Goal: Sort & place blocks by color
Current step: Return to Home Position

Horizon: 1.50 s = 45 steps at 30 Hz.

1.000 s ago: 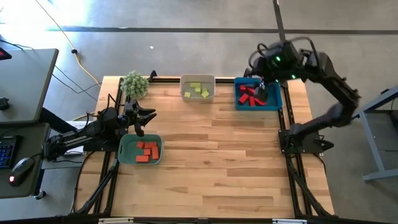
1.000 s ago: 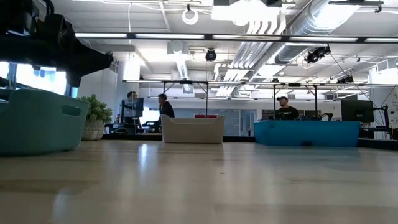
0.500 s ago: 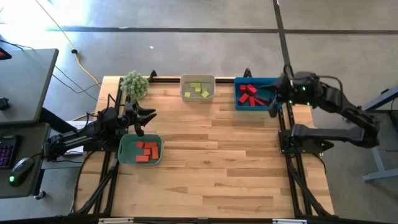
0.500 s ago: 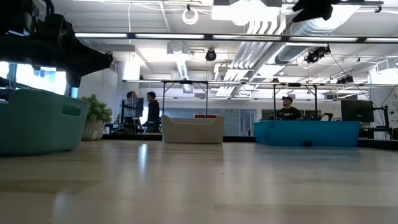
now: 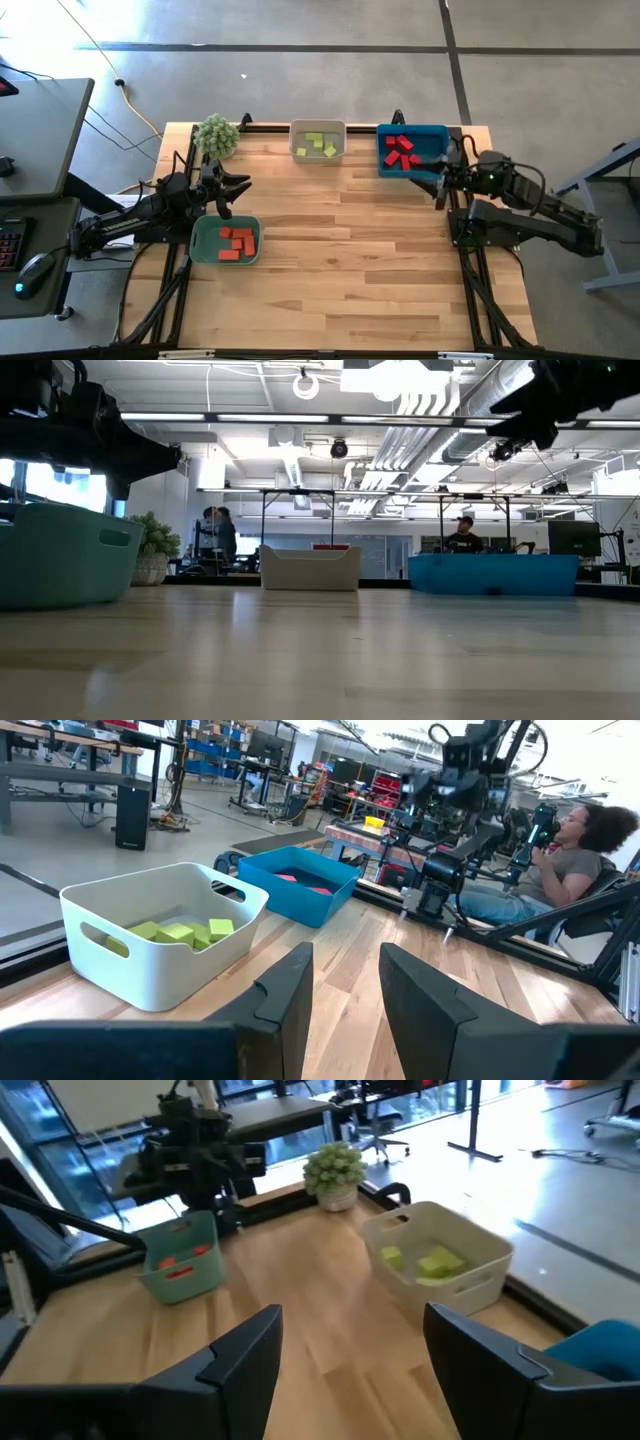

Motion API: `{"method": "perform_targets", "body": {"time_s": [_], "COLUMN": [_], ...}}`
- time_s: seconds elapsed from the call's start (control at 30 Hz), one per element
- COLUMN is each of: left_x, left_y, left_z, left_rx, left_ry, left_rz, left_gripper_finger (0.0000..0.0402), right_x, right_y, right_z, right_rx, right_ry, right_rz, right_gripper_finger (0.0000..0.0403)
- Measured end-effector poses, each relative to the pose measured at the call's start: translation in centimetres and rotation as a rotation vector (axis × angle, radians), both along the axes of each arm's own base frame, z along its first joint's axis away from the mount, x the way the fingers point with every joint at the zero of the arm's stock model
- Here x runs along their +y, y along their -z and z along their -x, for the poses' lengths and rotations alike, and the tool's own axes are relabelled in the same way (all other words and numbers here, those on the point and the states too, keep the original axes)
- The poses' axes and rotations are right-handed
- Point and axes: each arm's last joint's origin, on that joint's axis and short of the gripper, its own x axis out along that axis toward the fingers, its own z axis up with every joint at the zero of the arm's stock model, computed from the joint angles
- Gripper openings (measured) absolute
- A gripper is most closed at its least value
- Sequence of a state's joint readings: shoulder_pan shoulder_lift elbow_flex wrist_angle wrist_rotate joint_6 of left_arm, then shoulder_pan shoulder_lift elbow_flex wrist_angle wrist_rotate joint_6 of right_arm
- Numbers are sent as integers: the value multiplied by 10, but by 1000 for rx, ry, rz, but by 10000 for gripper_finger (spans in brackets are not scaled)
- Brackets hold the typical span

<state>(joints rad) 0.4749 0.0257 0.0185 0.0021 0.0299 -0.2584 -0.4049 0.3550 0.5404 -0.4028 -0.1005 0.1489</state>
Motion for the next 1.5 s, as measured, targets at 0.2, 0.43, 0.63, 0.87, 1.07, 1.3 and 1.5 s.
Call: {"method": "perform_targets", "body": {"time_s": [0.2,0.43,0.63,0.87,1.07,1.3,1.5], "left_x": [0,0,0,0,0,0,0], "left_y": [0,0,0,0,0,0,0], "left_z": [0,0,0,0,0,0,0], "left_rx": [0,0,0,-1,-1,-1,-1], "left_ry": [0,0,0,0,0,0,0], "left_rz": [0,0,0,0,0,-1,-1], "left_gripper_finger": [106,106,106,106,106,106,106], "right_x": [3,6,10,13,17,22,21], "right_y": [35,54,75,98,106,108,109], "right_z": [5,11,13,3,-2,-4,-4], "right_rx": [-36,-105,-159,-147,-180,-146,-142], "right_ry": [-23,-14,-47,-99,-159,-200,-184], "right_rz": [-39,-82,-115,-145,-108,-96,-116], "right_gripper_finger": [232,232,232,232,232,232,232]}}
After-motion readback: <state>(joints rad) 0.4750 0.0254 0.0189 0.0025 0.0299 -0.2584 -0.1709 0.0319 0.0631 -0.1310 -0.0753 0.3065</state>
